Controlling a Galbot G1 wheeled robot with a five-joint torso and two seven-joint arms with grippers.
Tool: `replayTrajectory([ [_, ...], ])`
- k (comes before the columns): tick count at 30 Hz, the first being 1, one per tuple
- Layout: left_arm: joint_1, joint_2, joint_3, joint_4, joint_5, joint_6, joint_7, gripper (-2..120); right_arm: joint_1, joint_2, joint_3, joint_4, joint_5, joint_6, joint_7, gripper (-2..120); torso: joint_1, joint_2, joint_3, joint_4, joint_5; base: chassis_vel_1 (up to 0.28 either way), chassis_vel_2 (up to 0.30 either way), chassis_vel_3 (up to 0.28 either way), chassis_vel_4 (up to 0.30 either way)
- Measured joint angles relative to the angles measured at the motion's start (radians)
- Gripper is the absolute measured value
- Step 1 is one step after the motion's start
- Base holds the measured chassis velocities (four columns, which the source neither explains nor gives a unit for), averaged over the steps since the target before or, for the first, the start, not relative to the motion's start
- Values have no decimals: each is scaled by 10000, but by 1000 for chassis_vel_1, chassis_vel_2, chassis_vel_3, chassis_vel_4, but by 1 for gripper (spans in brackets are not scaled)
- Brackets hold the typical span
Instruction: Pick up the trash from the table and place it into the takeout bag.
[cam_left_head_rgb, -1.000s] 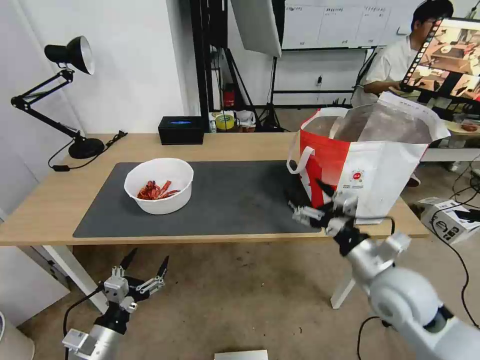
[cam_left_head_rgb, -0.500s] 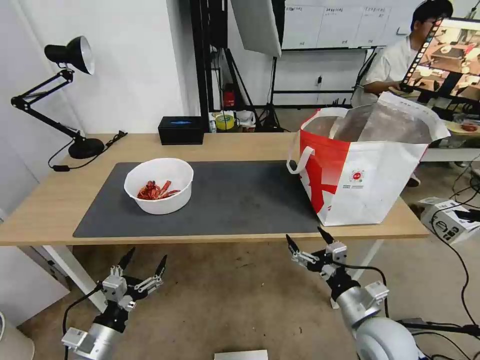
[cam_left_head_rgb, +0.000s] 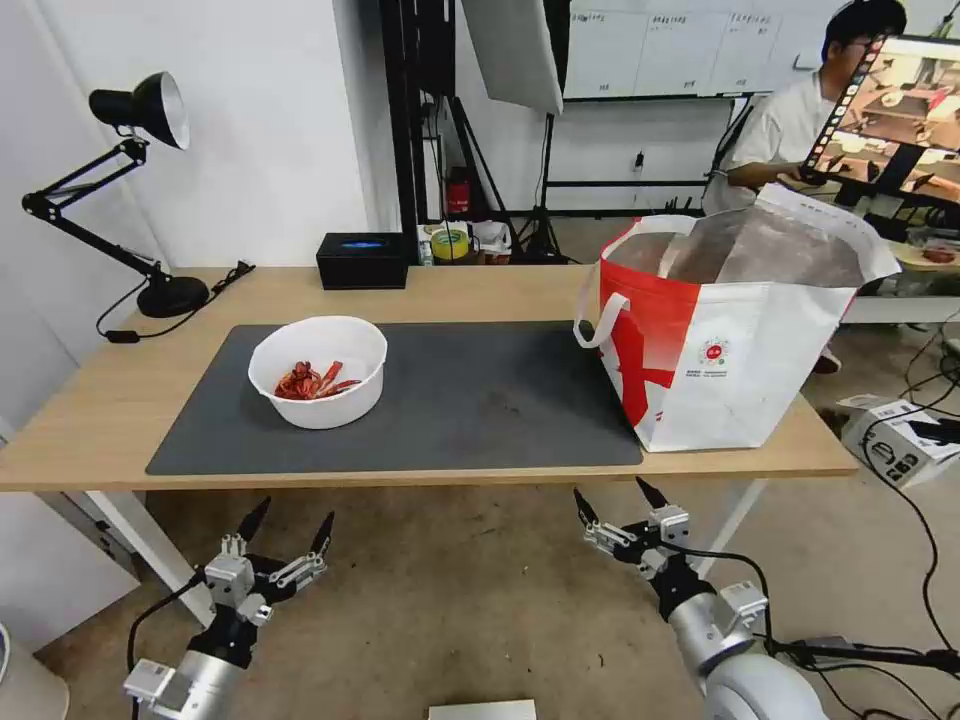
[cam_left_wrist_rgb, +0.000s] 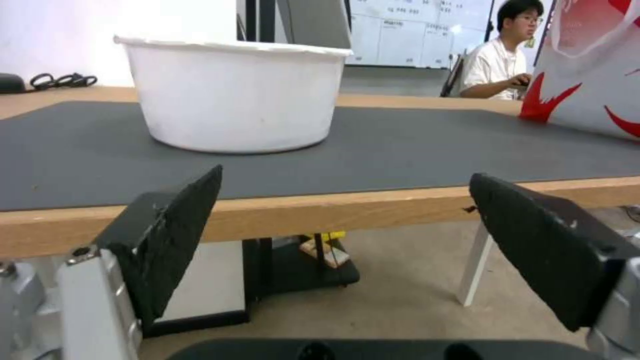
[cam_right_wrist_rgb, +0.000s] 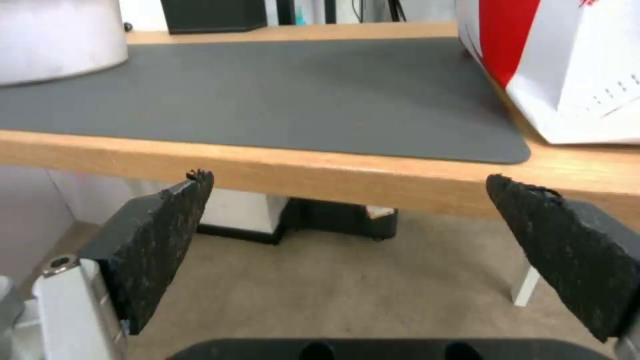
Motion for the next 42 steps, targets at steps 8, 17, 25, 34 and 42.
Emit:
replayTrajectory([
  [8, 14, 26, -35, 9, -23, 0, 0, 100, 64, -23, -15, -17, -37, 19, -13, 100, 0, 0, 0, 0, 0, 0, 0, 0, 0],
  [17, -362, 869, -630, -827, -973, 816, -773, 100, 76, -29, -19, -12, -27, 20, -21, 100, 0, 0, 0, 2, -1, 0, 0, 0, 0],
  [25, -2183, 2853, -688, -2279, -3062, 3322, -3756, 100, 81, -33, -20, -6, -19, 20, -25, 100, 0, 0, 1, -1, 1, 0, 0, 0, 0],
  [34, -4254, 5234, -17, -1902, -6480, 5939, -5513, 100, 84, -34, -18, 1, -14, 20, -27, 100, 0, 0, 1, 4, 0, 0, 0, 0, 0],
  [42, -6594, 6086, 1210, -603, -7949, 7546, -5731, 100, 84, -35, -18, 6, -8, 19, -27, 100, 0, 0, 1, 1, 0, 0, 0, 0, 0],
])
